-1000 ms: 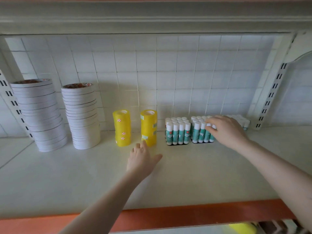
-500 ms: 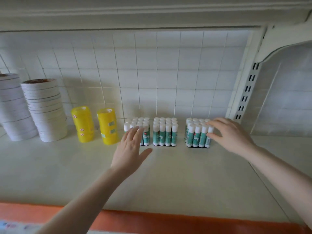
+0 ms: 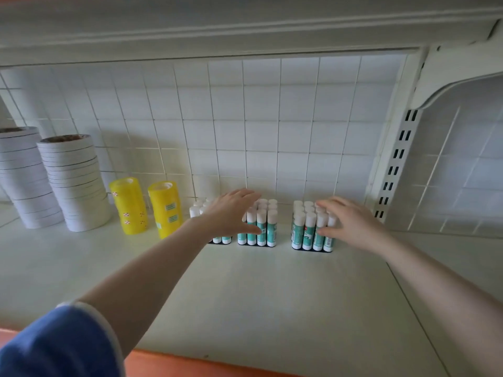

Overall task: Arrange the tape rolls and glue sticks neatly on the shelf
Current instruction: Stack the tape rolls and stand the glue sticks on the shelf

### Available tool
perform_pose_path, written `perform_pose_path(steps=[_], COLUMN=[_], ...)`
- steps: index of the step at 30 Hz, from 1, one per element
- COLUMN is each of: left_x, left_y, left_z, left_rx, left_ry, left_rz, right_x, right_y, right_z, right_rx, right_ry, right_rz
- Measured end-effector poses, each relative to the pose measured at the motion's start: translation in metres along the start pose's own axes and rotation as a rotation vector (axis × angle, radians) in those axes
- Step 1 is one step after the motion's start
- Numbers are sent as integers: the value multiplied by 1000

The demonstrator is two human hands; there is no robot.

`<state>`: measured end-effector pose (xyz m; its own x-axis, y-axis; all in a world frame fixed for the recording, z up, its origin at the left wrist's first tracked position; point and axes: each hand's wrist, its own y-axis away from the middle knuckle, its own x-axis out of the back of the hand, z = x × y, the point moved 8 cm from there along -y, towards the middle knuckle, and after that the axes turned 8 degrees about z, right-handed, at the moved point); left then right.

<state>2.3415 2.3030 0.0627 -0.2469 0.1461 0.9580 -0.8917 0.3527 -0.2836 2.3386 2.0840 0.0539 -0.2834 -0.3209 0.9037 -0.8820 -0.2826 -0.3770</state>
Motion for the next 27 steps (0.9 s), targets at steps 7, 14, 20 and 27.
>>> perform_pose_path(steps=[7,14,20,27], left_x=[-10,-11,-9,-13], left_y=[-16,-22,-25,-27], left_z=[-9,-9,1,4], left_rx=[73,86,59,46], left_ry=[98,154,188,198], left_rz=[-52,-29,-10,1], right_x=[-4,-4,-2,-1], right_y=[-3,-6,-6,-7], right_z=[11,18,19,20], right_rx=[-32,-48,-57,-64], right_ry=[-171,-214,-189,-190], right_rz=[-20,-16,-18,-36])
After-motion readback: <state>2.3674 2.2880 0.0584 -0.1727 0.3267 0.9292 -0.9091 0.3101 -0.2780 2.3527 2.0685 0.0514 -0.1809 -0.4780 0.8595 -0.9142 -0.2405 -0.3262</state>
